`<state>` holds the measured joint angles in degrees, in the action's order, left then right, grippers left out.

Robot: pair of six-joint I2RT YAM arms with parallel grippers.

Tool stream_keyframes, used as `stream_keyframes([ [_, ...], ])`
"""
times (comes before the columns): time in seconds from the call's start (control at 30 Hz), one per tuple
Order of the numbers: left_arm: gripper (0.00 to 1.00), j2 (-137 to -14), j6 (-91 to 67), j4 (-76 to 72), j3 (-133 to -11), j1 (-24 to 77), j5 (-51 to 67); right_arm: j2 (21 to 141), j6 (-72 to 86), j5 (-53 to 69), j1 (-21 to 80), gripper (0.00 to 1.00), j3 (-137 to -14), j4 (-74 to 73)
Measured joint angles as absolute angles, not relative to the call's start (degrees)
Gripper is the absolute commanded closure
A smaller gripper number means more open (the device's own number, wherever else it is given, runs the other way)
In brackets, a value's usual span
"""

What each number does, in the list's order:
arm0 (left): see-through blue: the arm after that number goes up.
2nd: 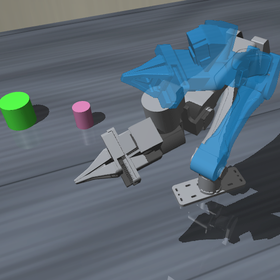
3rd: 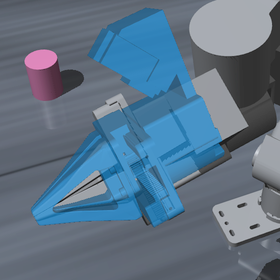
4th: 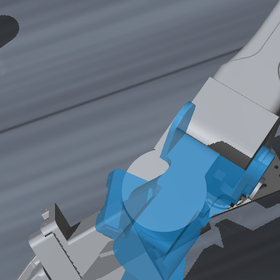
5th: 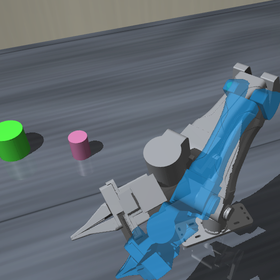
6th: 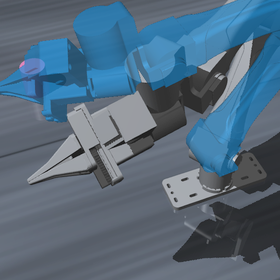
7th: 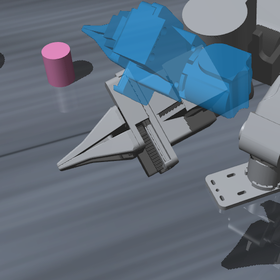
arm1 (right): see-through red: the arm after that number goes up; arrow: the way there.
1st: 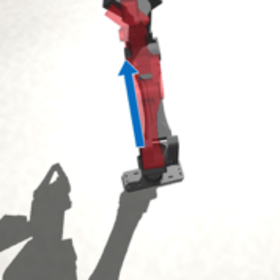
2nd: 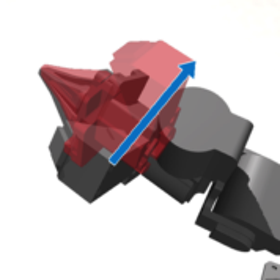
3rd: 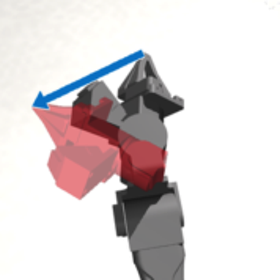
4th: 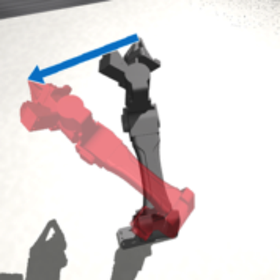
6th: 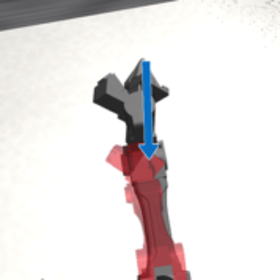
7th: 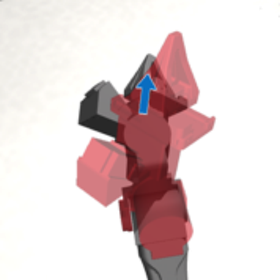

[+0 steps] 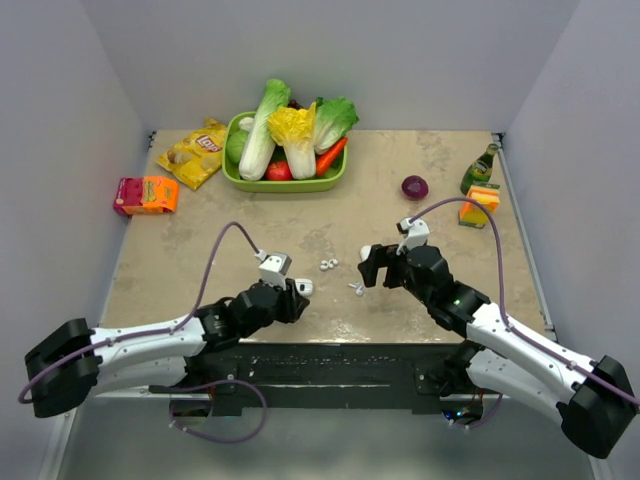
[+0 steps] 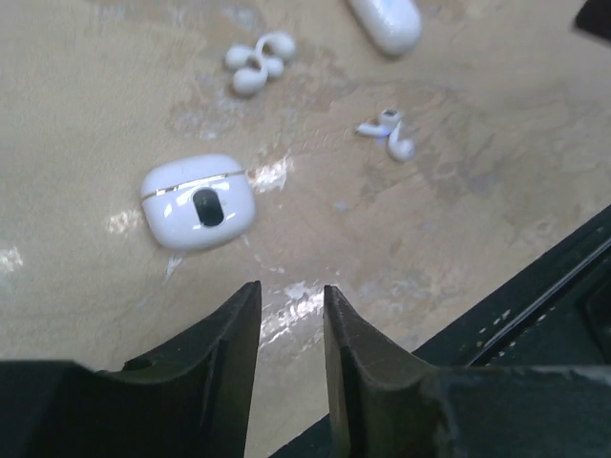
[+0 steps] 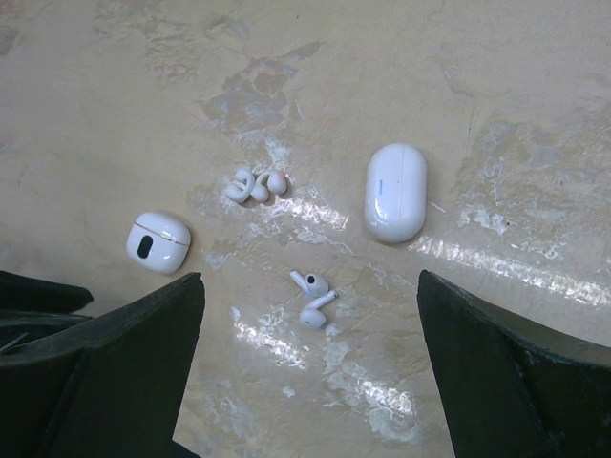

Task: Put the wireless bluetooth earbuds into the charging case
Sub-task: Adjust the charging case at the center of the board, then pick up the charging case at the center of the board.

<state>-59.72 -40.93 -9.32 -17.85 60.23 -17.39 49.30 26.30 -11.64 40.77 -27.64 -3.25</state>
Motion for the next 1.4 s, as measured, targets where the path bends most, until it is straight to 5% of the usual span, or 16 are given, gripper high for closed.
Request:
stream_keyframes([
  [0.17, 0.43, -52.4, -41.8, -7.0, -18.0, 60.4, -22.8, 49.3, 26.3, -10.9, 40.8, 0.04, -27.7, -3.2],
  [0.27, 0.24, -52.4, -42.8, -3.8, -18.1, 60.4, -26.3, 49.3, 26.3, -10.9, 40.8, 0.04, -27.9, -3.3],
  [0.33, 0.24, -53.1, -43.9, -0.8, -18.8, 60.4, -27.8, 49.2, 26.3, -10.9, 40.8, 0.04, -28.0, -3.4],
  [0.37, 0.04, -53.8, -44.6, 1.3, -19.7, 60.4, -28.6, 49.0, 26.3, -10.9, 40.8, 0.04, -28.1, -3.5],
  [0.4, 0.0, -54.6, -45.2, 3.1, -20.6, 60.3, -29.2, 48.7, 26.3, -10.9, 40.8, 0.04, -28.1, -3.5],
  [0.67, 0.0, -56.3, -44.3, 5.3, -24.3, 60.0, -29.5, 47.2, 25.9, -10.9, 40.8, 0.04, -28.7, -4.0],
  [0.97, 0.0, -75.7, -46.3, 12.4, -39.8, 60.1, -31.9, 47.2, 25.9, -10.8, 40.8, 0.04, -28.8, -4.0],
  [1.4, 0.02, -84.9, -50.2, 17.6, -42.9, 60.1, -33.3, 47.3, 25.9, -10.4, 40.8, 0.04, -29.0, -3.9],
])
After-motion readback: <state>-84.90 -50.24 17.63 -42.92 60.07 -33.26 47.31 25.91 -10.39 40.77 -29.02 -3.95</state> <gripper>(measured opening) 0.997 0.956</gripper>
